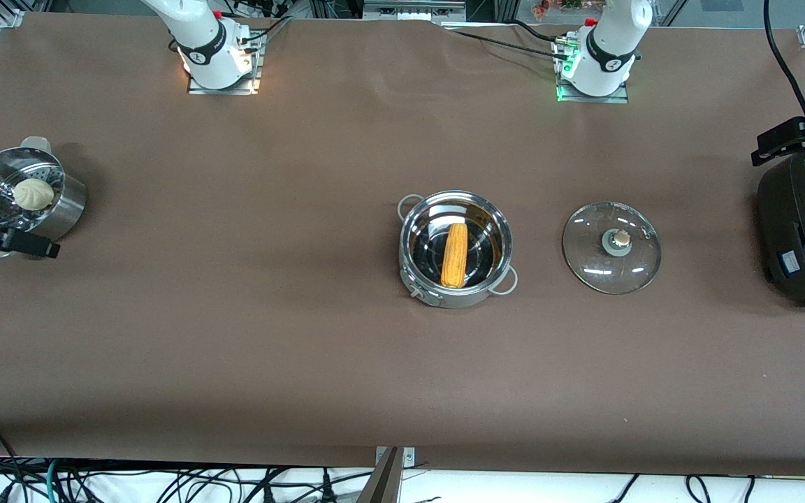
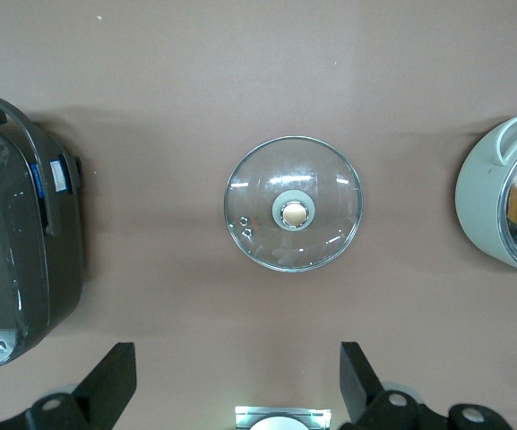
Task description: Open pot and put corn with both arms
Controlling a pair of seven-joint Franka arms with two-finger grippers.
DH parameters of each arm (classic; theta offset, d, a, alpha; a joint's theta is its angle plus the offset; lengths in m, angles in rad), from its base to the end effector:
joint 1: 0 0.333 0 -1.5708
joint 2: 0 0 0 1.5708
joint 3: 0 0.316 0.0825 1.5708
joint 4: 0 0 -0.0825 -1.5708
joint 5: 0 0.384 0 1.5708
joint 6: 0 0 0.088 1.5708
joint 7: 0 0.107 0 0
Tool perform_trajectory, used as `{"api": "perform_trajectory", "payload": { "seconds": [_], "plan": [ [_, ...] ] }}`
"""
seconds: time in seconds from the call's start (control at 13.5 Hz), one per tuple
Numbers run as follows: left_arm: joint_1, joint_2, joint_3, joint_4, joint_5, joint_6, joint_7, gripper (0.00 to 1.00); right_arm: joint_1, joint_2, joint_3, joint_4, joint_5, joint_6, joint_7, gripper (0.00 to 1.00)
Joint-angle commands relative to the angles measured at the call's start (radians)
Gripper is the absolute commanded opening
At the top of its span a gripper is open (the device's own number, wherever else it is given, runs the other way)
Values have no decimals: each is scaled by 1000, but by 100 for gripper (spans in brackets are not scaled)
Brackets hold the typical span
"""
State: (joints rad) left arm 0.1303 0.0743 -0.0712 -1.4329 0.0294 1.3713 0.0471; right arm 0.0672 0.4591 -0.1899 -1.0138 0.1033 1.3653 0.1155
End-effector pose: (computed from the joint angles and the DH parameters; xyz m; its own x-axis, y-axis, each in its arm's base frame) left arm 0.5551 0.0381 0.6309 0.9905 0.0168 -0.1362 0.0145 -0.9997 -0.0177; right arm 0.6622 -0.0345 0.5870 0.9736 -0.2042 -0.1021 -0.2060 -0.9785 -0.0073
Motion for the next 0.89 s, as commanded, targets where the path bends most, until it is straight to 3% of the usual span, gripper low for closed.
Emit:
{"api": "perform_trajectory", "payload": {
  "seconds": [0.0, 0.15, 0.3, 0.45, 0.59, 0.82],
  "plan": [
    [-1, 15, 4, 32, -14, -12, -7, 100, -1, -196, 0, -250, 9, 15, 3, 100],
    [-1, 15, 4, 32, -14, -14, -7, 100, -6, -235, 0, -330, -7, 40, 3, 100],
    [-1, 15, 4, 32, -13, -14, -7, 100, -3, -270, 10, -408, -107, 47, 4, 100],
    [-1, 15, 4, 32, -13, -14, -7, 100, -7, -339, 62, -500, -190, 90, 9, 100],
    [-1, 15, 4, 32, -13, -14, -7, 100, -27, -423, 108, -595, -198, 156, 15, 100],
    [-1, 15, 4, 32, -13, -14, -7, 100, -66, -450, 197, -605, -186, 164, 21, 100]
  ]
}}
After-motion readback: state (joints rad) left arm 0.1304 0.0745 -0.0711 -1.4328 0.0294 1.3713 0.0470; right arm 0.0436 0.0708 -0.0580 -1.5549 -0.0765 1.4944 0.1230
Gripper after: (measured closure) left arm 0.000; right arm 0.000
